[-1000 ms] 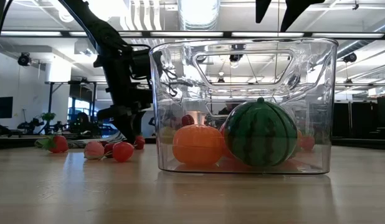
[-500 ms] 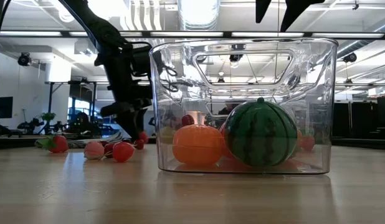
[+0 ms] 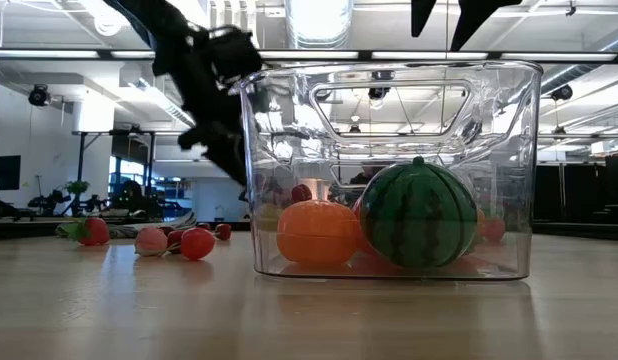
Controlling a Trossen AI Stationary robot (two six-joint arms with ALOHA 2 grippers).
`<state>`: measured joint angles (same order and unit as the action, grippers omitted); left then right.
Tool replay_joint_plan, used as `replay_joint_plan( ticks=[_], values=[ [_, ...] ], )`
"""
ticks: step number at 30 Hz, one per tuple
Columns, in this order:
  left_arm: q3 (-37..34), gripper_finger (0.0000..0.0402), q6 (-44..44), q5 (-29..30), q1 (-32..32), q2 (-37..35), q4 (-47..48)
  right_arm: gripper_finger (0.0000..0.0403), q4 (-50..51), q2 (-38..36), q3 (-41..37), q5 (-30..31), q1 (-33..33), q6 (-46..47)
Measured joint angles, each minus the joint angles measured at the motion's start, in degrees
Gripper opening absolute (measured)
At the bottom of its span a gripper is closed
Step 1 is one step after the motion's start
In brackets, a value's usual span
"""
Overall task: Pick and placing Produce into tupperware
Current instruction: Put the strawberry into the transparent bin
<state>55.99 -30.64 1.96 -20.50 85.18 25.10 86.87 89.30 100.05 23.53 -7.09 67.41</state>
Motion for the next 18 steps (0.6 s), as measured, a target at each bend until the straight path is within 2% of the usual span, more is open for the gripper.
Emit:
replay_joint_plan(
  ticks=[5,9,14,18],
  values=[
    [3.97,0.0077,6.13,-3.29,5.69,-3.70,-0.45,0.0327,3.12,0.00,0.00,0.00,0.00,1.21],
    [6.60,0.0082,7.29,-3.83,12.11,-4.22,-0.87,0.0327,3.12,-0.39,0.00,0.00,0.00,0.66],
    [7.81,0.0083,10.24,-3.85,18.99,-1.46,-4.05,0.0327,3.17,-1.19,0.00,0.00,0.00,0.39],
    [8.40,0.0084,15.42,-3.13,21.70,2.10,-6.94,0.0327,3.17,-2.26,0.00,0.03,0.00,-0.37]
  ],
)
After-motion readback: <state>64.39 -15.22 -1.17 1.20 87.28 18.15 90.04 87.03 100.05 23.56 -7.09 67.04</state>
